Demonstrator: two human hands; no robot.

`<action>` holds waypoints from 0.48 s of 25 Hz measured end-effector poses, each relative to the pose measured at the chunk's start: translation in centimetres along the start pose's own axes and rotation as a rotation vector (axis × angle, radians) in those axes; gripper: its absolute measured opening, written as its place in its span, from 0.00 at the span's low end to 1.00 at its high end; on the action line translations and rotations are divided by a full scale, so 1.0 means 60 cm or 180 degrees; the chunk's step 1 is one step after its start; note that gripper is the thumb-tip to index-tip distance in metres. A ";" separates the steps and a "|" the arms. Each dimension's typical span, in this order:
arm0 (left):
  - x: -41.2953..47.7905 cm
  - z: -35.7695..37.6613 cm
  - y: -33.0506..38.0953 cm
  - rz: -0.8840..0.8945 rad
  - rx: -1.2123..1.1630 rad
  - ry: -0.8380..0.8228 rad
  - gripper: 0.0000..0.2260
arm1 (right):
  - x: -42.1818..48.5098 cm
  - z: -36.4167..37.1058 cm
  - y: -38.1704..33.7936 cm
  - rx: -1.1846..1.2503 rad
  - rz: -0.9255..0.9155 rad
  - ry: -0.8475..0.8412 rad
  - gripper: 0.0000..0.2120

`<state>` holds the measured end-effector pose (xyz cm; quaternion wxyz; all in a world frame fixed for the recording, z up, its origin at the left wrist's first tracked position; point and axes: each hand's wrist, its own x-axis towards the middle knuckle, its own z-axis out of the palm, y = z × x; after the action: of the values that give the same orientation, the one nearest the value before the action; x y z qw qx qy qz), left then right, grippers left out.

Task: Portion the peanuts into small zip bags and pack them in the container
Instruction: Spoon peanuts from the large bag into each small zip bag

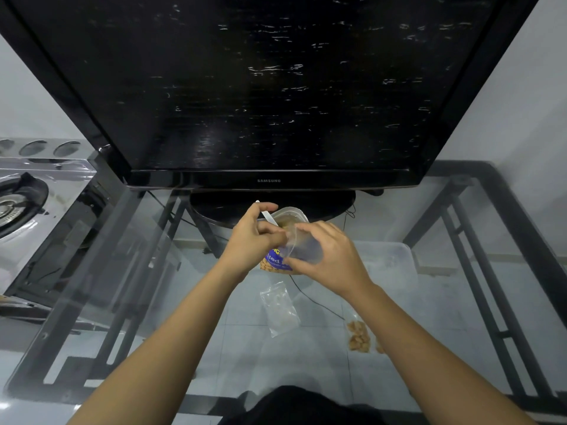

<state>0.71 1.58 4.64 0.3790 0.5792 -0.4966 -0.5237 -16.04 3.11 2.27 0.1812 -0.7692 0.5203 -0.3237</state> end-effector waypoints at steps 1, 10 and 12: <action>0.006 -0.001 -0.001 0.0014 0.0052 -0.0053 0.21 | 0.003 0.002 0.003 0.0079 0.0026 0.0045 0.25; 0.084 -0.027 -0.046 -0.0256 0.1239 0.1271 0.24 | 0.013 0.008 0.059 0.0977 0.1227 0.0076 0.24; 0.098 -0.023 -0.051 -0.0372 0.1048 0.1102 0.20 | 0.011 0.017 0.068 0.1042 0.1319 -0.0062 0.24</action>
<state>2.38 -3.59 0.59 0.3281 0.7419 -0.4686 -0.3497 -17.99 0.86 -0.78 0.3707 -0.6097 0.6056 -0.3522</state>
